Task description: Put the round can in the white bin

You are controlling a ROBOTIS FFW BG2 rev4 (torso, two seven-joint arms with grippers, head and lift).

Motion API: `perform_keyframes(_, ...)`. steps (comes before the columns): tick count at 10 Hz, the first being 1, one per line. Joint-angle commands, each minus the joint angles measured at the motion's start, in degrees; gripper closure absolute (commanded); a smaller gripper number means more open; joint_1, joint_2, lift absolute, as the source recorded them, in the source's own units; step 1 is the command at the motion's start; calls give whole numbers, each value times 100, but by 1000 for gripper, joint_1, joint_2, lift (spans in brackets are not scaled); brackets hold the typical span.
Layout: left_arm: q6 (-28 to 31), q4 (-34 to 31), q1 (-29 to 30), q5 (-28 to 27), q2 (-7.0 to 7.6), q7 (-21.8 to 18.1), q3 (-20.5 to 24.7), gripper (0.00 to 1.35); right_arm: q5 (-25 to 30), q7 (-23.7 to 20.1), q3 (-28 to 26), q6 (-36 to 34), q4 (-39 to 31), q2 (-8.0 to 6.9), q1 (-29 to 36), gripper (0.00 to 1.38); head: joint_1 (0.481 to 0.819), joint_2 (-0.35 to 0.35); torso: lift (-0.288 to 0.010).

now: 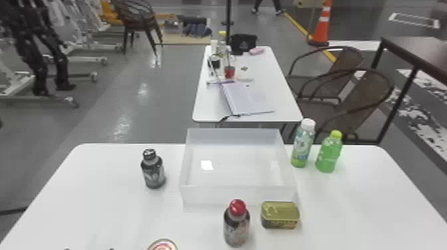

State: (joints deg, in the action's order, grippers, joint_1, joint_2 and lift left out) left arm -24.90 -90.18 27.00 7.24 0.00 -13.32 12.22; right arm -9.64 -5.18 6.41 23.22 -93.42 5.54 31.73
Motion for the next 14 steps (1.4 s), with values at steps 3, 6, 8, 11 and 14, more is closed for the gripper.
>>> perform_keyframes(3,-15,-9,-19,-12,-15,-83,8,259,15,0,0,-11,0,0,-9,94,549,0,-100)
perform_keyframes(6,11,0,-45,-3,-15,-224,17,259,33,0,0,-11,17,0,-35,93,549,0,-100)
perform_keyframes(8,99,0,-125,-56,-15,-575,78,259,33,0,0,-11,35,0,-53,93,549,0,-100)
perform_keyframes(11,582,-44,-371,-302,-15,-1472,298,259,42,0,0,-11,70,9,-114,94,549,0,-100)
perform_keyframes(14,1101,-88,-652,-627,-15,-2438,500,252,24,0,0,-11,79,35,-167,94,549,0,-100)
